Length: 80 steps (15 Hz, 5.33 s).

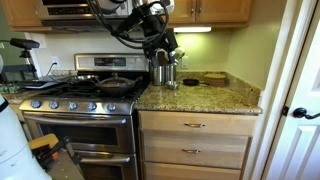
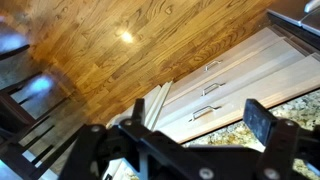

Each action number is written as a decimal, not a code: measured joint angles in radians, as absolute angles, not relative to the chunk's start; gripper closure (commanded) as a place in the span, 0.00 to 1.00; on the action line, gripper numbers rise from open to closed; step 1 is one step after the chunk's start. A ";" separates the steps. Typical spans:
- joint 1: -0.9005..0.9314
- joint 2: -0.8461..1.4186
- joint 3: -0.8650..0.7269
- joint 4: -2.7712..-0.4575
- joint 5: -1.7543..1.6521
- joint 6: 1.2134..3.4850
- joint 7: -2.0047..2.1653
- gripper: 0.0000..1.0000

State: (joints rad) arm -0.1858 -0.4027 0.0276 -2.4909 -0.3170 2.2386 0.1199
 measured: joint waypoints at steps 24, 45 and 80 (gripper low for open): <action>-0.183 -0.014 -0.069 -2.201 -0.176 2.239 0.099 0.00; -0.183 0.362 -0.102 -2.069 0.187 2.580 0.161 0.00; -0.318 0.813 0.028 -1.774 0.437 2.693 0.134 0.00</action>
State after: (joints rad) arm -0.3175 0.8125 0.0282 -1.7742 0.4373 2.6931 0.1339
